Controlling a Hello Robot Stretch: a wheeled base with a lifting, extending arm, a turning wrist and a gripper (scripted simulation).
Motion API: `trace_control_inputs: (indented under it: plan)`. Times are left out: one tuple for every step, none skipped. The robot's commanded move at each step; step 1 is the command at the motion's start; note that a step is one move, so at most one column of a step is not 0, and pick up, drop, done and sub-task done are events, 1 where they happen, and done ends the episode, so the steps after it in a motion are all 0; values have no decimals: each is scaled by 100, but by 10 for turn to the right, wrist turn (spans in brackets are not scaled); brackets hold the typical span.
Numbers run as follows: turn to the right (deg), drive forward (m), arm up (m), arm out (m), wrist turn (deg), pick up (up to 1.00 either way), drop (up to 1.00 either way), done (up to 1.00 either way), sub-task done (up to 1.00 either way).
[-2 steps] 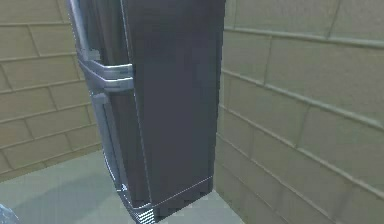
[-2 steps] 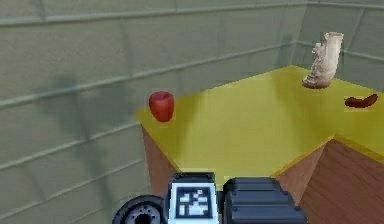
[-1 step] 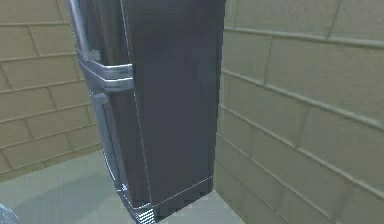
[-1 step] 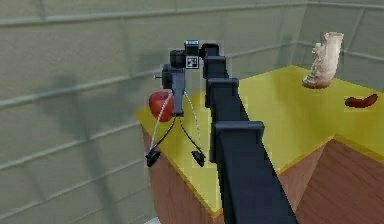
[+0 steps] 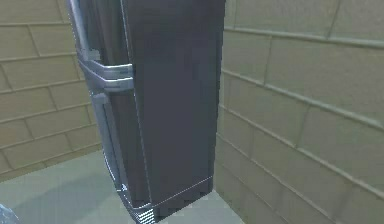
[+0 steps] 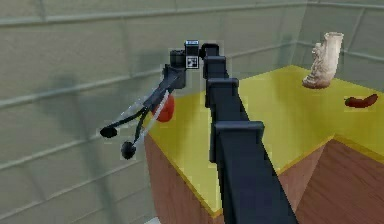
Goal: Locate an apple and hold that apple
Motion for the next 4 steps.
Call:
trace_control_inputs:
  plan:
    - [0, 0, 0, 0, 450, 0, 0, 0, 0]
    - [0, 0, 0, 0, 450, 0, 0, 0, 0]
    - [0, 0, 0, 0, 180, 0, 0, 0, 0]
    - [0, 0, 0, 0, 0, 100, 0, 0, 0]
